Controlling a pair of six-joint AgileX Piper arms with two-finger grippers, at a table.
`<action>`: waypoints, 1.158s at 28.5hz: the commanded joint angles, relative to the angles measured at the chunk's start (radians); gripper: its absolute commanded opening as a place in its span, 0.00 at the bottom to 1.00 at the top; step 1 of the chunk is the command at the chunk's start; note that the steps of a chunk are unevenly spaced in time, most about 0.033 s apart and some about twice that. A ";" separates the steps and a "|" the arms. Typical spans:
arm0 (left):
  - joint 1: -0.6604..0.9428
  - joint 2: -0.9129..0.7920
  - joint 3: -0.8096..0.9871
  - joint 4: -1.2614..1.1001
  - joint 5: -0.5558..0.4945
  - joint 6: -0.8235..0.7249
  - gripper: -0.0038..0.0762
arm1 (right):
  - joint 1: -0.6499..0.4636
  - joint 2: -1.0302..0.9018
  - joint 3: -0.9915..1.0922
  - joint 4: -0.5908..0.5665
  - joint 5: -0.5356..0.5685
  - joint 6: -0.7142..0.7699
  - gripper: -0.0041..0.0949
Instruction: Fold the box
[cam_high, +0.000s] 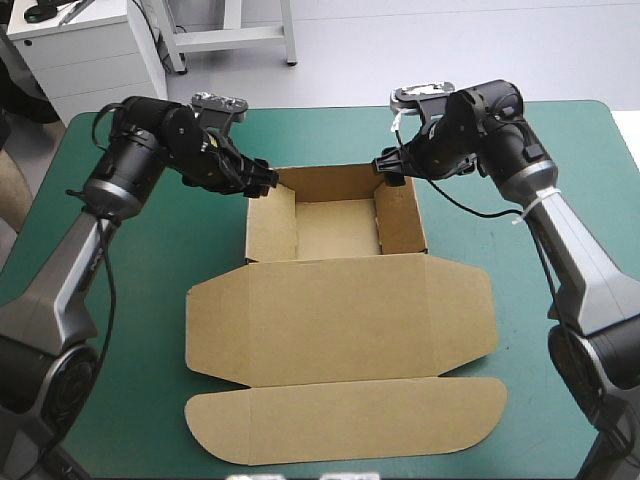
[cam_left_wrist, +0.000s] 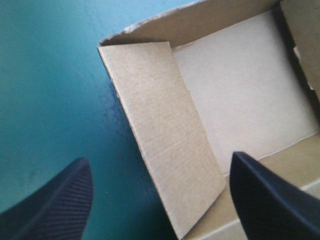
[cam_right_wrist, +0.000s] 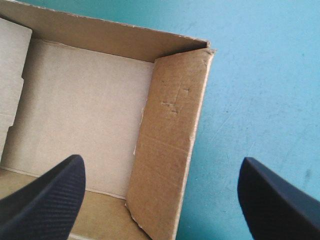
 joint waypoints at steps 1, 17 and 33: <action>-0.008 -0.181 -0.032 -0.011 0.046 0.081 0.48 | -0.006 -0.101 -0.030 -0.003 0.009 -0.019 0.82; -0.008 -0.668 0.454 0.115 0.036 0.212 0.04 | -0.006 -0.121 -0.030 -0.012 0.009 -0.024 0.82; -0.008 -1.029 1.125 0.069 -0.071 0.143 0.04 | -0.038 0.068 -0.030 -0.019 0.009 -0.030 0.81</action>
